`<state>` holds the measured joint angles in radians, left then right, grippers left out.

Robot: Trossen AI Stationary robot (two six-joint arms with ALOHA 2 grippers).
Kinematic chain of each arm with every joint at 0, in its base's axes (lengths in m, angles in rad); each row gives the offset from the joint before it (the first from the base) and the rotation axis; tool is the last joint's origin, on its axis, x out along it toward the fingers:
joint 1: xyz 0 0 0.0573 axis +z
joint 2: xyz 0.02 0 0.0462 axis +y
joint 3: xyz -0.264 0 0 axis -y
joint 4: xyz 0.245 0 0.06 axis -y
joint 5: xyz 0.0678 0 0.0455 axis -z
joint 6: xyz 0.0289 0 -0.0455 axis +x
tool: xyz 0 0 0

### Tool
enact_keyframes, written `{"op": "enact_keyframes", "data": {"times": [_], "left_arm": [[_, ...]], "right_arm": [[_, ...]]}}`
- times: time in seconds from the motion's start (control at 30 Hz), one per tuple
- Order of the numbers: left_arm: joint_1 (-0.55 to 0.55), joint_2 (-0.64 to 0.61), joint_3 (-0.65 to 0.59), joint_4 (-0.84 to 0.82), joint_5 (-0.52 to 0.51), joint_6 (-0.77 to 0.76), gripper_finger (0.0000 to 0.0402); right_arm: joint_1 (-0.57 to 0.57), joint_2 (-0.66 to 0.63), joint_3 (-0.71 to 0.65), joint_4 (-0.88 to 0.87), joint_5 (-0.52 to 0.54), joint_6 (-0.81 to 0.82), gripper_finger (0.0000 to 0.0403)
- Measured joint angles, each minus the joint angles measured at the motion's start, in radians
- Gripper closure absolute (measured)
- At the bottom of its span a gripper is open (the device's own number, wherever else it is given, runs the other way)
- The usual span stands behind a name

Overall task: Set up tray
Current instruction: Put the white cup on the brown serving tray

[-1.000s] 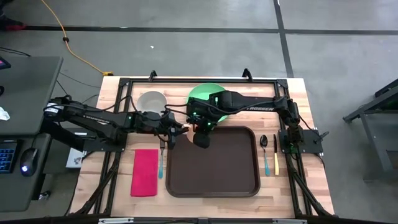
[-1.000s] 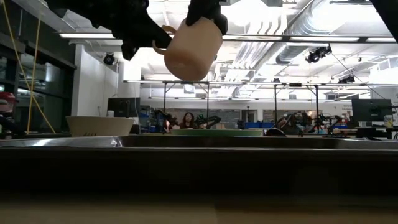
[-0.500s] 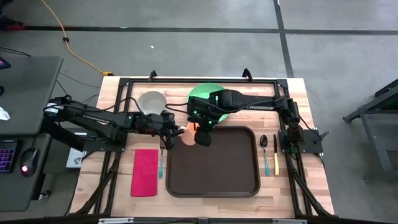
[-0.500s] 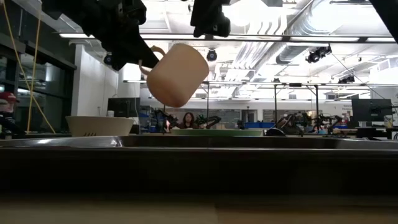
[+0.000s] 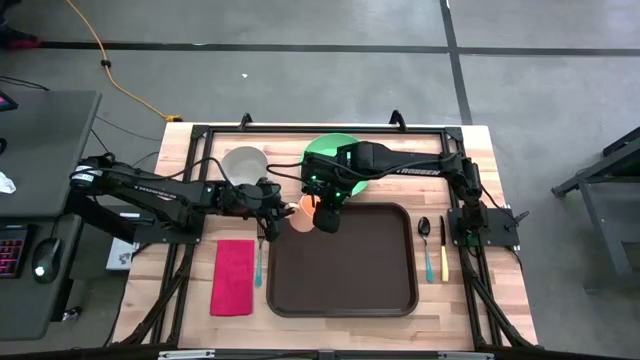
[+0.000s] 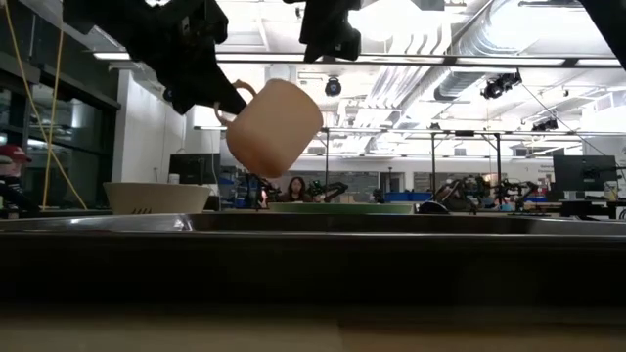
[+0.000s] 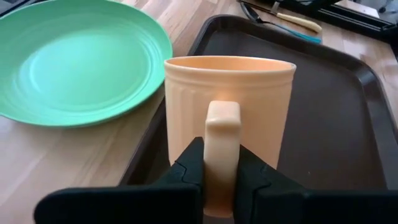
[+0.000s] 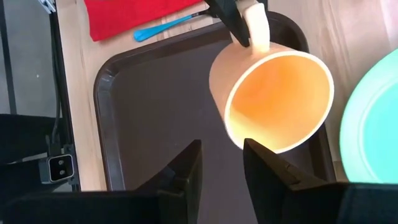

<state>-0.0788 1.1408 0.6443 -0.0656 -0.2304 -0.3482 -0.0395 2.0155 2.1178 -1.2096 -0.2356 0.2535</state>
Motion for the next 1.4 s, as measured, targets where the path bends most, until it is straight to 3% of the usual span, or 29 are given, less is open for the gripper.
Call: {"op": "enact_keyframes", "data": {"times": [0.43, 0.7, 0.9, 1.03, 1.4], "left_arm": [[0.0, 0.0, -0.12, 0.205, 0.011, -0.028, 0.0325], [0.0, 0.0, -0.181, 0.315, 0.02, -0.028, 0.034], [0.0, 0.0, -0.207, 0.347, 0.018, -0.045, 0.0322], [0.0, 0.0, -0.249, 0.426, 0.018, -0.041, 0.0338], [0.0, -0.001, -0.375, 0.62, 0.011, -0.072, 0.0326]], "right_arm": [[0.0, 0.0, 0.0, -0.082, 0.004, -0.001, 0.0309], [0.0, -0.001, 0.0, -0.186, 0.14, -0.061, 0.0308], [0.0, -0.001, 0.0, -0.221, 0.239, -0.124, 0.0309], [0.0, -0.001, 0.0, -0.24, 0.302, -0.167, 0.0309], [-0.026, -0.115, 0.0, -0.197, 0.471, -0.111, 0.0308]]}}
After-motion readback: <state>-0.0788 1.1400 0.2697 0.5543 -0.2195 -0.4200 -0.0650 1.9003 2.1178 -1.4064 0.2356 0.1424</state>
